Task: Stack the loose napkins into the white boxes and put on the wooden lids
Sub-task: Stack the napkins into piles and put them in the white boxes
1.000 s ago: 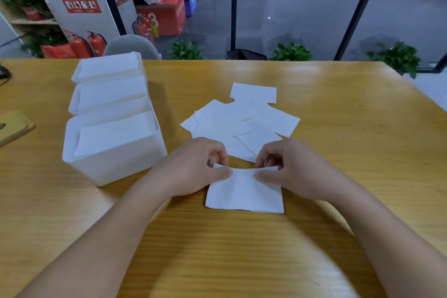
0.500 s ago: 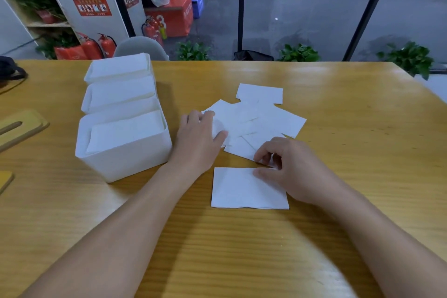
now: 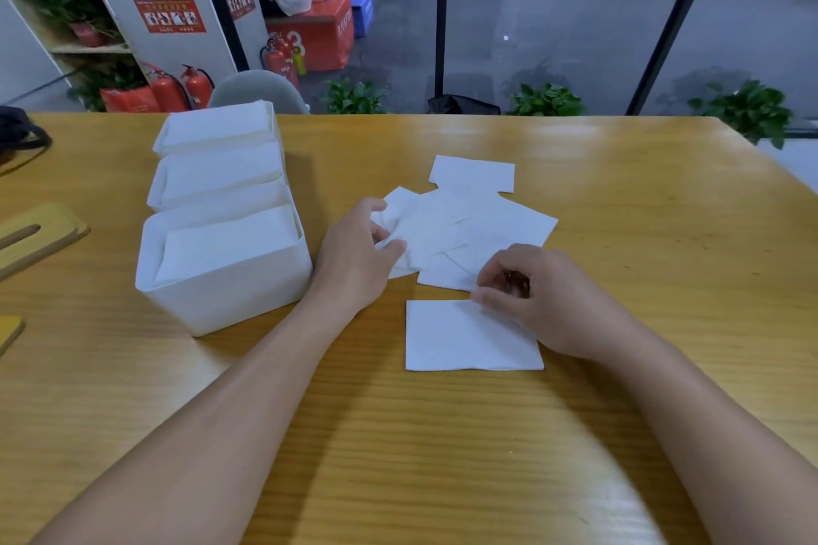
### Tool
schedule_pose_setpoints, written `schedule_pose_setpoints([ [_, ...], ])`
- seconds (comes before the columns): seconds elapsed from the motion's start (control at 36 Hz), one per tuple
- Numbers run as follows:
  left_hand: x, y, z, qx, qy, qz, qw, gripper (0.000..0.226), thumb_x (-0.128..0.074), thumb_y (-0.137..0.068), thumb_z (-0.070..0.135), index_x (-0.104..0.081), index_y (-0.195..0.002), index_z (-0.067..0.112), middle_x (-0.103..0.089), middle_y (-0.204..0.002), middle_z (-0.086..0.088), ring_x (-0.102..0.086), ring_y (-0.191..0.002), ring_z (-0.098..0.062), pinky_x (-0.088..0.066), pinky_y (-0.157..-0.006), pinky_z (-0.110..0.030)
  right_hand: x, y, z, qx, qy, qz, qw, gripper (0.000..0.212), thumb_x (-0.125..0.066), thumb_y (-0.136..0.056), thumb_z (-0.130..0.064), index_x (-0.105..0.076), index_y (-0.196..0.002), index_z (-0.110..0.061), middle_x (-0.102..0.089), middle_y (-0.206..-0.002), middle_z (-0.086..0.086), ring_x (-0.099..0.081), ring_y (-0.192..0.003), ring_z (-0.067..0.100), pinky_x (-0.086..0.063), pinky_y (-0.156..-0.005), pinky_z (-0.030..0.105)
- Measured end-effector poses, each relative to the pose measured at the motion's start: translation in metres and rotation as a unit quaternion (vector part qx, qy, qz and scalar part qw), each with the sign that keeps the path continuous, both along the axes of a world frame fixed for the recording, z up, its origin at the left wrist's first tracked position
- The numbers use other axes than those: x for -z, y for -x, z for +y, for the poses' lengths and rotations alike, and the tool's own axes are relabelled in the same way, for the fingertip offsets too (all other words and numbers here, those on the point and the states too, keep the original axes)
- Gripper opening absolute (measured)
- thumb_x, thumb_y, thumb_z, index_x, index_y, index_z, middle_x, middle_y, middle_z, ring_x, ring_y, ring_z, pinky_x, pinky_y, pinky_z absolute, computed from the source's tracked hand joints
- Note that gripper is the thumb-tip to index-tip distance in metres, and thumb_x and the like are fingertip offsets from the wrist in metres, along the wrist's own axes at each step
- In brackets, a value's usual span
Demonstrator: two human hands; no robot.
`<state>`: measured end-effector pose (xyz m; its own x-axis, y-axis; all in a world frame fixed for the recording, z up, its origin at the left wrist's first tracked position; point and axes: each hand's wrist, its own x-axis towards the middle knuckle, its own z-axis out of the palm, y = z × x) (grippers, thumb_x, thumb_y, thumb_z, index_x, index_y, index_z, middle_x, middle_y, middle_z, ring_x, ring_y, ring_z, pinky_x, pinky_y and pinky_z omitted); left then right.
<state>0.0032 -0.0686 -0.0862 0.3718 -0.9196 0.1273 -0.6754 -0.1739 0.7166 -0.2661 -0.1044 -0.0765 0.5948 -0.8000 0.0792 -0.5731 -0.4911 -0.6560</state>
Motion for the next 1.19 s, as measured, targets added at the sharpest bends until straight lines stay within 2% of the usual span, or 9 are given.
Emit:
schedule_pose_setpoints([
  [0.25,-0.012,0.009,0.018,0.043,0.092,0.15,0.983,0.022,-0.07,-0.105,0.028,-0.072,-0.12,0.043,-0.063,-0.119,0.018,-0.063,-0.107,-0.003,-0.049,-0.077,-0.014,0.0,-0.004,0.002,0.054,0.04,-0.059,0.996,0.01,-0.078,-0.096,-0.042,-0.074,-0.101,-0.035,-0.069,-0.091,-0.014,-0.06,-0.077,0.009,-0.045,-0.067,0.017],
  [0.33,-0.016,0.02,0.031,0.067,0.091,0.257,0.96,0.027,-0.076,-0.101,0.027,-0.073,-0.123,0.044,-0.067,-0.121,0.011,-0.069,-0.106,-0.023,-0.06,-0.092,-0.047,-0.003,-0.011,0.008,0.086,-0.028,-0.151,0.984,0.018,-0.076,-0.098,-0.043,-0.074,-0.112,-0.032,-0.074,-0.093,-0.014,-0.065,-0.078,0.006,-0.047,-0.069,0.014],
  [0.39,-0.017,0.03,0.039,0.078,0.089,0.304,0.945,0.034,-0.079,-0.099,0.022,-0.072,-0.126,0.042,-0.069,-0.119,0.01,-0.072,-0.106,-0.023,-0.059,-0.102,-0.055,-0.006,-0.016,0.012,0.094,-0.088,-0.197,0.972,0.029,-0.074,-0.099,-0.046,-0.071,-0.123,-0.03,-0.078,-0.095,-0.009,-0.073,-0.086,0.009,-0.052,-0.076,0.023],
  [0.61,-0.026,0.04,0.052,0.175,0.02,0.375,0.91,0.079,-0.085,-0.094,0.012,-0.045,-0.154,0.044,-0.076,-0.132,-0.003,-0.076,-0.115,-0.03,-0.058,-0.107,-0.049,-0.013,-0.016,0.011,0.164,-0.264,-0.352,0.883,0.067,-0.08,-0.092,-0.056,-0.055,-0.145,-0.024,-0.081,-0.111,0.011,-0.077,-0.095,0.03,-0.061,-0.093,0.043],
  [0.69,-0.03,0.035,0.053,0.208,-0.013,0.364,0.908,0.082,-0.082,-0.096,0.006,-0.041,-0.158,0.041,-0.08,-0.123,-0.008,-0.077,-0.114,-0.03,-0.059,-0.105,-0.041,-0.021,-0.007,0.005,0.156,-0.3,-0.358,0.87,0.059,-0.083,-0.091,-0.048,-0.062,-0.14,-0.024,-0.081,-0.115,0.009,-0.078,-0.097,0.027,-0.058,-0.09,0.044],
  [0.83,-0.028,0.033,0.051,0.185,-0.028,0.32,0.929,0.051,-0.079,-0.101,0.02,-0.059,-0.143,0.039,-0.078,-0.095,-0.011,-0.076,-0.094,-0.031,-0.058,-0.091,-0.047,-0.025,0.006,0.003,0.093,-0.222,-0.255,0.937,0.016,-0.086,-0.092,-0.02,-0.081,-0.106,-0.018,-0.07,-0.083,0.01,-0.065,-0.08,0.023,-0.045,-0.08,0.041],
  [0.94,-0.026,0.03,0.051,0.18,-0.041,0.23,0.956,0.029,-0.079,-0.1,0.031,-0.068,-0.125,0.04,-0.052,-0.067,0.005,-0.052,-0.066,-0.016,-0.041,-0.072,-0.03,-0.028,0.013,0.007,0.081,-0.165,-0.176,0.967,0.014,-0.087,-0.091,-0.022,-0.078,-0.103,-0.022,-0.074,-0.08,0.001,-0.052,-0.069,0.02,-0.04,-0.071,0.036],
  [1.08,-0.026,0.033,0.054,0.205,-0.063,0.107,0.971,0.024,-0.072,-0.104,0.031,-0.064,-0.126,0.038,-0.067,-0.069,0.002,-0.07,-0.061,-0.012,-0.058,-0.068,-0.03,-0.021,0.015,0.009,0.087,-0.113,-0.139,0.98,0.016,-0.086,-0.091,-0.024,-0.076,-0.104,-0.027,-0.078,-0.087,-0.002,-0.054,-0.064,0.014,-0.043,-0.061,0.028],
  [1.19,-0.019,0.033,0.053,0.203,-0.062,0.053,0.976,0.022,-0.068,-0.106,0.03,-0.063,-0.126,0.038,-0.071,-0.073,0.002,-0.072,-0.062,-0.009,-0.06,-0.075,-0.037,-0.015,0.018,0.004,0.088,-0.126,-0.111,0.982,0.021,-0.088,-0.089,-0.029,-0.077,-0.107,-0.031,-0.079,-0.093,-0.007,-0.068,-0.08,0.026,-0.054,-0.074,0.036],
])
